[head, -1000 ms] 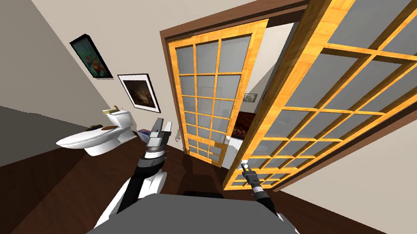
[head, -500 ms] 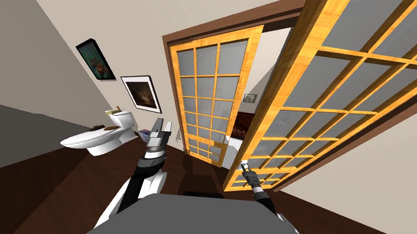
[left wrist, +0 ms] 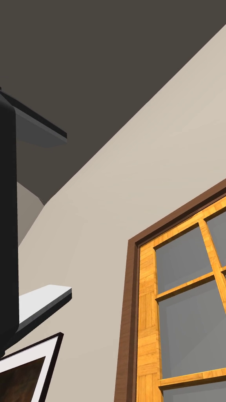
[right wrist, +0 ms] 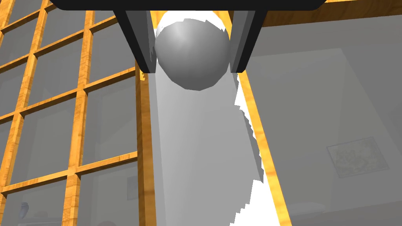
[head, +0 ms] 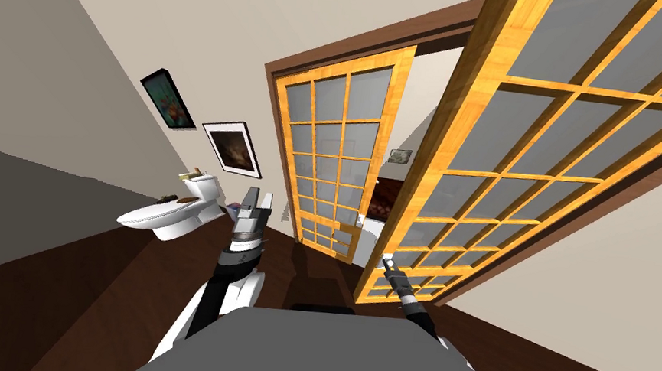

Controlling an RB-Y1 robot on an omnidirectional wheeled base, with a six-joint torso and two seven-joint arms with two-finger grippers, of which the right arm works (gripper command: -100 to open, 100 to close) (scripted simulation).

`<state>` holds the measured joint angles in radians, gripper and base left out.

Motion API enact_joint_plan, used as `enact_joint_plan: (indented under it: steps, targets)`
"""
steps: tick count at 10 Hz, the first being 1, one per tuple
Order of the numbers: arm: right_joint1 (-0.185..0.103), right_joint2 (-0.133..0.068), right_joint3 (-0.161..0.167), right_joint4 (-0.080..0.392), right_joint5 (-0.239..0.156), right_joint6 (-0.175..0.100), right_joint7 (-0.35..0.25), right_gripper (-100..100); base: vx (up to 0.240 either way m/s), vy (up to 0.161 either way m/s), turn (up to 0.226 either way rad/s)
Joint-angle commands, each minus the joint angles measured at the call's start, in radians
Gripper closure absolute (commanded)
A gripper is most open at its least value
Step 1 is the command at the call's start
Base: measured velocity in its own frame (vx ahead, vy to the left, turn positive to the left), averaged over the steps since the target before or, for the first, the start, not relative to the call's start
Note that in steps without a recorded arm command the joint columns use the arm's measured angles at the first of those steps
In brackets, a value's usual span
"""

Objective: Pull the door open

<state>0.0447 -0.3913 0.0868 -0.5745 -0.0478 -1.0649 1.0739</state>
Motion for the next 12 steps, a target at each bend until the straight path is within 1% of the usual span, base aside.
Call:
enact_joint_plan:
  steps: [1,7,11,12]
  targets:
    - [-0.001,0.002,0.001,-0.001,-0.006,0.001,-0.028,100,-0.043,-0.017,0.039]
    - [-0.007,0.01,0.004,-0.005,-0.033,0.012,-0.165,100,-0.047,-0.024,0.058]
    - [-0.012,0.016,0.006,-0.008,-0.056,0.022,-0.277,100,-0.06,-0.031,0.073]
    - [-0.012,0.016,0.006,-0.008,-0.056,0.022,-0.283,100,-0.034,-0.018,0.021]
